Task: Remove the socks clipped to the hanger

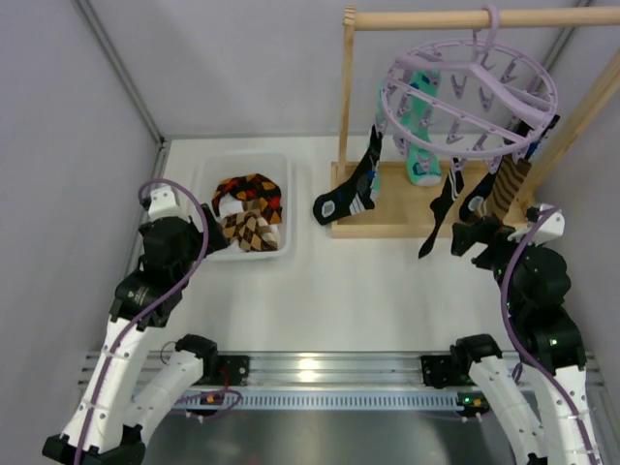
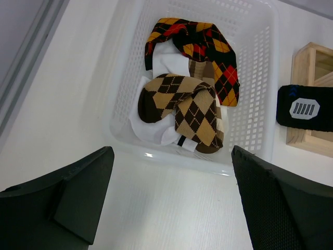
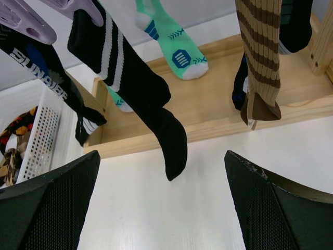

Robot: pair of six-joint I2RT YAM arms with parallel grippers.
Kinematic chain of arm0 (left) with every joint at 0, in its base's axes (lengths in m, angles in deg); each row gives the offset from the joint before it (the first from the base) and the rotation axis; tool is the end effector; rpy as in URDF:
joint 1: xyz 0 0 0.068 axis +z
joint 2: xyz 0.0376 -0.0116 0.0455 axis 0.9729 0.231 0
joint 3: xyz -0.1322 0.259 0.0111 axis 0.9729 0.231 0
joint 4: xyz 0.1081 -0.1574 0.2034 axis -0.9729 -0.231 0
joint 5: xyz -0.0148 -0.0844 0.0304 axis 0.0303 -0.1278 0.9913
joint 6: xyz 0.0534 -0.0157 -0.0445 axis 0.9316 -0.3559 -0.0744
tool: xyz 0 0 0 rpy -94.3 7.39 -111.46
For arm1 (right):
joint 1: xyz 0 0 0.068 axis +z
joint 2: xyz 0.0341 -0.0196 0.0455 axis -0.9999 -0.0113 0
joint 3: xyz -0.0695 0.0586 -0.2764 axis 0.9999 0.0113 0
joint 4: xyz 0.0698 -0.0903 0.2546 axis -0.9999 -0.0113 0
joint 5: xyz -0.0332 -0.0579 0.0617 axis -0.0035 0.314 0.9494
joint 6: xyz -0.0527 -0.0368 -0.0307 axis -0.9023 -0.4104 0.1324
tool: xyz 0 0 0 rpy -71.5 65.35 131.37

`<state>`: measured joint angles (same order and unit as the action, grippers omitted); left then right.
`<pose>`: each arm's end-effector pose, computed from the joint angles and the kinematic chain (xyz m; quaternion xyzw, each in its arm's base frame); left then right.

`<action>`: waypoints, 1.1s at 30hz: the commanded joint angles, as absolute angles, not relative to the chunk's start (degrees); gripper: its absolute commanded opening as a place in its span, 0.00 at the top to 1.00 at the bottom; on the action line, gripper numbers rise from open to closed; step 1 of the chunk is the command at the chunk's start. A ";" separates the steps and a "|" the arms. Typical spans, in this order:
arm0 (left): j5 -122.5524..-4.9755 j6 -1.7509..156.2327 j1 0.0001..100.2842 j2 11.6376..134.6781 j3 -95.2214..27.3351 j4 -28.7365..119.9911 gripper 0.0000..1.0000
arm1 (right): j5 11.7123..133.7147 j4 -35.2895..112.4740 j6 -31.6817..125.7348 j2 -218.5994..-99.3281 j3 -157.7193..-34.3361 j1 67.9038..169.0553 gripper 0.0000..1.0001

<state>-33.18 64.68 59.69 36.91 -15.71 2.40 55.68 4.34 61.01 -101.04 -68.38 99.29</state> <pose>0.1550 -0.0239 0.3603 -0.1541 0.8255 -0.0276 0.5422 0.1040 0.0085 0.3670 0.1246 0.7552 0.1092 0.6342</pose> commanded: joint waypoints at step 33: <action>-42.08 56.92 40.73 52.84 -20.04 8.10 0.02 | 64.28 37.47 65.43 -117.93 -52.13 98.49 0.01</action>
